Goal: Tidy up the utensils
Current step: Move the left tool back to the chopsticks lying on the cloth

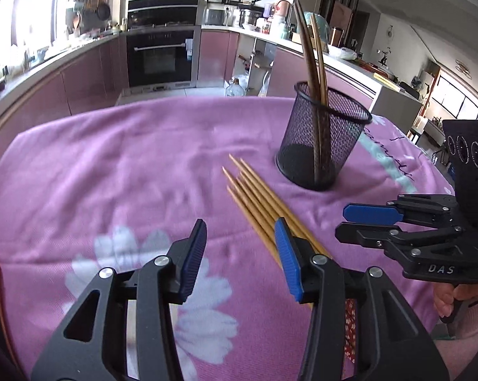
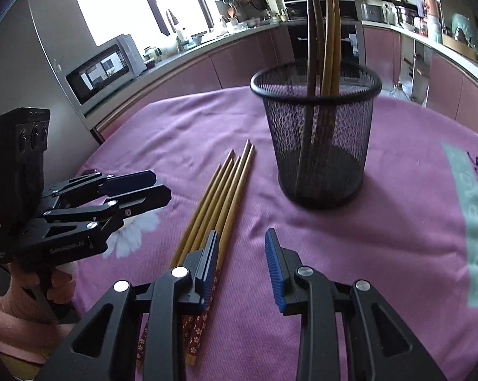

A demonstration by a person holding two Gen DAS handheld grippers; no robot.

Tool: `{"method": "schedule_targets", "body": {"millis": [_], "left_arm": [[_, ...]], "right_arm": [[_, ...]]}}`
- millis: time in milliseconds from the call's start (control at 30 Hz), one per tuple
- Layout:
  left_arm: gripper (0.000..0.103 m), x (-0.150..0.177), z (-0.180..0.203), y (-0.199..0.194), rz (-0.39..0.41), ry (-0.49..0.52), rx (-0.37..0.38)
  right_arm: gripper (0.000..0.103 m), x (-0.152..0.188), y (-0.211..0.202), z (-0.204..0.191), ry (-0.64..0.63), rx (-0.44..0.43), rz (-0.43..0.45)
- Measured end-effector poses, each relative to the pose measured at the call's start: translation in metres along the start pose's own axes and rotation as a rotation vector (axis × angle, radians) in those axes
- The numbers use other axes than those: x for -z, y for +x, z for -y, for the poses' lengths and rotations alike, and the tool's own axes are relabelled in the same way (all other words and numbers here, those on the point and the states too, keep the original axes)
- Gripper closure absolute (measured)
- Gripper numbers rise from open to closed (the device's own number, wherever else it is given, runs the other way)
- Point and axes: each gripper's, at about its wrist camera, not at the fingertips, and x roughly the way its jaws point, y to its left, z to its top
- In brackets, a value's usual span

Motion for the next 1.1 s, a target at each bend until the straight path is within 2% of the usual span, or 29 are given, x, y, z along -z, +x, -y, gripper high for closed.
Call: {"method": "schedule_targets", "body": {"millis": [400, 1000, 1100], "left_arm": [[0.057, 0.013, 0.018, 0.011, -0.068, 0.006, 0.032], [0.055, 0.017, 0.028, 0.017, -0.100, 0.062, 0.017], [0.058, 0.016, 0.029, 0.017, -0.104, 0.073, 0.015]], "right_arm": [[0.074, 0.011, 0.016, -0.018, -0.044, 0.037, -0.034], [0.075, 0.013, 0.014, -0.015, -0.068, 0.102, -0.043], [0.077, 0.013, 0.015, -0.013, -0.064, 0.108, -0.042]]}}
